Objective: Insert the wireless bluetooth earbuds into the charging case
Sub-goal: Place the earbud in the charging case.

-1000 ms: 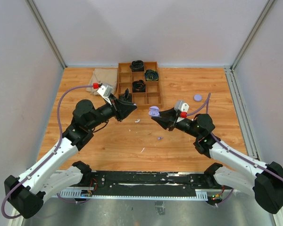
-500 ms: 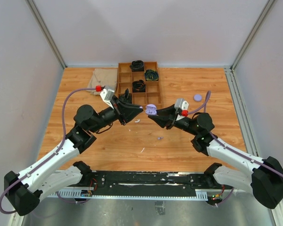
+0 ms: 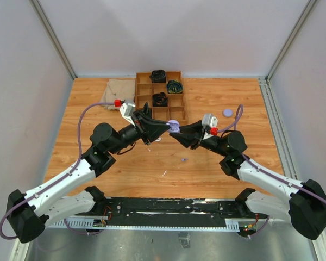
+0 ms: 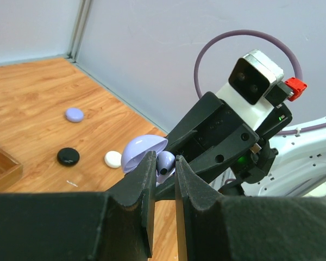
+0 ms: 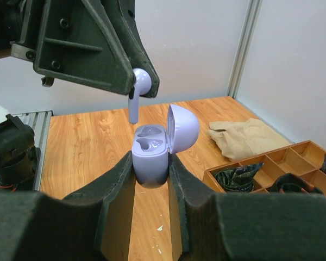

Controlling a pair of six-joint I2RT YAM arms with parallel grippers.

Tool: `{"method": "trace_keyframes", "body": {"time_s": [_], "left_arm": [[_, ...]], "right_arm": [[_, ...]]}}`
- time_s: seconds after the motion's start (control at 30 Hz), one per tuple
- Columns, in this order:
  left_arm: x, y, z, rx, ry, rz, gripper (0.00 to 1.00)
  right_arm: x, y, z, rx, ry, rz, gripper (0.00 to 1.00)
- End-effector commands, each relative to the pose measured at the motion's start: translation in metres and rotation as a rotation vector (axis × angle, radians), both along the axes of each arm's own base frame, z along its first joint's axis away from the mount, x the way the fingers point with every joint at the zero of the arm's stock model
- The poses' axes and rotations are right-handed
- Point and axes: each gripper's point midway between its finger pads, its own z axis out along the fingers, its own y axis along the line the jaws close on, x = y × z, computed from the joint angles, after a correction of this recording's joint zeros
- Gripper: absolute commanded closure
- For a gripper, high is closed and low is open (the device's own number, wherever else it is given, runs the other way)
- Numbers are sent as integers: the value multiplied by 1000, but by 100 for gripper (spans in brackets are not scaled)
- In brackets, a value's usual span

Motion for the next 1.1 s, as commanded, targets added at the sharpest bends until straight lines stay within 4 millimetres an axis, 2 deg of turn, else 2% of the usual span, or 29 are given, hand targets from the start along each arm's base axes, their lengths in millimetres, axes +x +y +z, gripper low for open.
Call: {"method": "trace_keyframes", "body": {"time_s": [0.0,0.3,0.67,0.87,1.07], "left_arm": [[0,-4,6,-32,-15,4,85],[2,-11,-6,-22,15,3,85],[5,-6,-17,-22,52,34,83],[5,-7,-19,-21,60,34,73],[9,0,-16,-14,64,73,55]], "right_arm": [[-9,1,37,76,-85,27,88],[-11,-2,39,90,-91,21,89],[-14,-4,45,107,-106,20,89],[-14,-5,44,108,-105,18,89],[-11,-5,38,100,-99,9,89]]}}
